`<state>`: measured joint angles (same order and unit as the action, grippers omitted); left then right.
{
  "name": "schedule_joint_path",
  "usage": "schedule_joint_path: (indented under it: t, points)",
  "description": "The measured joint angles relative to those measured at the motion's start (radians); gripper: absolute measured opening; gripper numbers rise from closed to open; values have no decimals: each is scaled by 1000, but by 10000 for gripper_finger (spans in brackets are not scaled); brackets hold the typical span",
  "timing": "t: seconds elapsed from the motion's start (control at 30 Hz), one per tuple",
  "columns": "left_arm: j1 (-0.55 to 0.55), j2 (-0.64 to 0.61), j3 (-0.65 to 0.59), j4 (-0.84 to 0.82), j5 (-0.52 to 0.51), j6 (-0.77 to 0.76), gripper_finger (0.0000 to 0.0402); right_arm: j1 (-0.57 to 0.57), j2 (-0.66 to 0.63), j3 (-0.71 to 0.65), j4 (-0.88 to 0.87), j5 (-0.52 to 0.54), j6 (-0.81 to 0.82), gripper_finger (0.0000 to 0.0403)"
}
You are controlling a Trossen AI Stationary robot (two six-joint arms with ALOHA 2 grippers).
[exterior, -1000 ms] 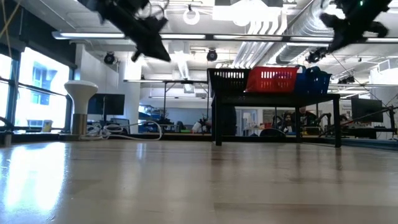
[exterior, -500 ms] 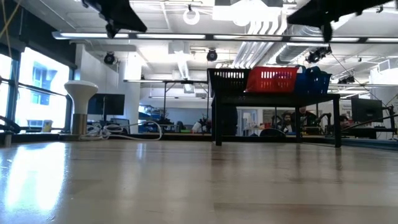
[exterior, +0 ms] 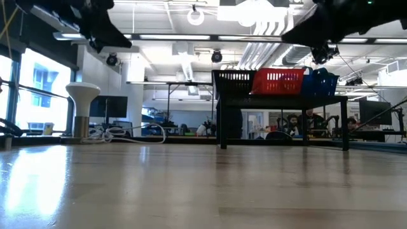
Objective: Pick & Place Office Desk Supplies
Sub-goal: Return to Home Position
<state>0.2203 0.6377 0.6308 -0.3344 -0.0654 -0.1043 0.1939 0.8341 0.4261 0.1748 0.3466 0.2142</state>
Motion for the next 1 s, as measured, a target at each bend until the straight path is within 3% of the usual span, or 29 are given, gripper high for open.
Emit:
schedule_joint_path:
  t: [0.13,0.3,0.47,1.0]
  points:
    - [0,-16,-49,41,11,0,0,122,67,-18,-2,-35,47,2]
    - [-12,-24,-78,70,65,-21,0,230,133,-74,27,1,123,2]
    - [-40,-23,-80,81,99,-24,0,290,120,-140,35,-58,157,2]
    - [-55,-21,-80,115,95,-24,0,261,-459,-300,-188,-74,69,2]
